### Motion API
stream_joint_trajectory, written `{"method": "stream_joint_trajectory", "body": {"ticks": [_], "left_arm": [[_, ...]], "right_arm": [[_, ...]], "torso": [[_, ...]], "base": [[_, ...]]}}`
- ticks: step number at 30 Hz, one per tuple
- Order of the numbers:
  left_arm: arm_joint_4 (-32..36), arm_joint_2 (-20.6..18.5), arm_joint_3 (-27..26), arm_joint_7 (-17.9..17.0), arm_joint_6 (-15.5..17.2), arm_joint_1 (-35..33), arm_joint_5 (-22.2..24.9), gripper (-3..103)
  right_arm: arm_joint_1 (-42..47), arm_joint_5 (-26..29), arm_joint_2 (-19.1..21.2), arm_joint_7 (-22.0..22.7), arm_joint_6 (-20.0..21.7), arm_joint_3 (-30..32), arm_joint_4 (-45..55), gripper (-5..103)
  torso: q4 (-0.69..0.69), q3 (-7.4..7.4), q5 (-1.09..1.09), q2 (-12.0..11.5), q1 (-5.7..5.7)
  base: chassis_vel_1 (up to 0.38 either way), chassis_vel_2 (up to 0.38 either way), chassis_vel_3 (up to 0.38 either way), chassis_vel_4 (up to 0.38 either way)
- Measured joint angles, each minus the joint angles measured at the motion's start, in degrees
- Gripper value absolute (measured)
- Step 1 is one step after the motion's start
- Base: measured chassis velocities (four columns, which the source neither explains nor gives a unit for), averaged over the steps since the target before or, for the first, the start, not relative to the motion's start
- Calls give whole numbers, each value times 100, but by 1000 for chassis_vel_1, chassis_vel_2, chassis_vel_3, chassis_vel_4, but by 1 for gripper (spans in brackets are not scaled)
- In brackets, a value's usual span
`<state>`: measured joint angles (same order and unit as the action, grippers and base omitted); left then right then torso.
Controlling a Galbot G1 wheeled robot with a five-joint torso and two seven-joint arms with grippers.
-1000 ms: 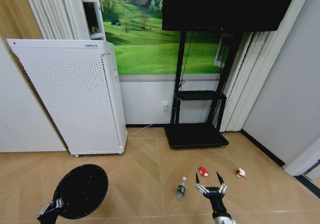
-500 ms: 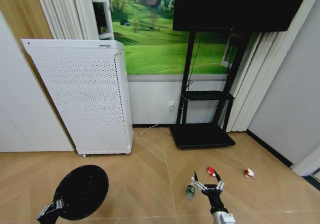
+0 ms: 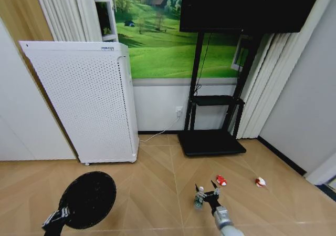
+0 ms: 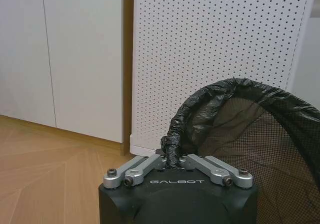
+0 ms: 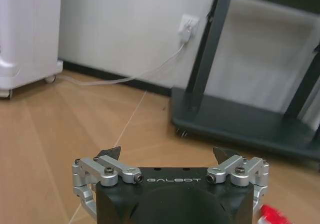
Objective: Pick up the trash bin and place the garbage on the floor into it.
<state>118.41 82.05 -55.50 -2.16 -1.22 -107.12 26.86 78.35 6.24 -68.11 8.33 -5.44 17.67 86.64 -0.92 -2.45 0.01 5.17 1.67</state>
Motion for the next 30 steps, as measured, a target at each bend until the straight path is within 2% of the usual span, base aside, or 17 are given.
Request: {"method": "stream_joint_trajectory", "body": {"ticks": [6,8,9,11,14,16,21,24,30], "left_arm": [[48,18,22,-60,32,-21,-40,4],[57,29,30,-78,38,-19,-58,4],[57,29,30,-78,38,-19,-58,4],[43,45,29,-98,41,-4,-60,4],[31,48,26,-98,41,0,-60,4],[20,54,25,-104,41,1,-57,4],[20,55,34,-107,42,-1,-57,4],[49,58,48,-116,60,-19,-47,4],[77,28,9,-128,73,-35,5,4]], "right_arm": [[-474,274,25,295,461,-586,-497,100],[-681,588,11,578,828,-872,-672,100],[-681,588,11,578,828,-872,-672,100],[-797,1228,28,954,1352,-1119,-698,100],[-843,1361,36,1056,1475,-1180,-725,100],[-1032,1562,17,1283,1673,-1312,-883,100],[-1309,1788,-75,1489,1795,-1486,-1143,100],[-1652,1791,-365,1624,1769,-1583,-1677,100],[-1830,1782,-600,1767,1739,-1579,-2214,100]], "torso": [[0,0,0,0,0],[1,0,0,0,0],[1,0,0,0,0],[0,0,-1,0,0],[0,0,-1,0,0],[0,0,-1,0,0],[0,0,-2,0,0],[0,0,0,0,0],[0,0,0,0,0]], "base": [[0,0,0,0],[0,0,0,0],[0,0,0,0],[0,0,0,0],[0,0,0,0],[0,0,0,0],[0,0,0,0],[0,0,0,0],[0,0,0,0]]}}
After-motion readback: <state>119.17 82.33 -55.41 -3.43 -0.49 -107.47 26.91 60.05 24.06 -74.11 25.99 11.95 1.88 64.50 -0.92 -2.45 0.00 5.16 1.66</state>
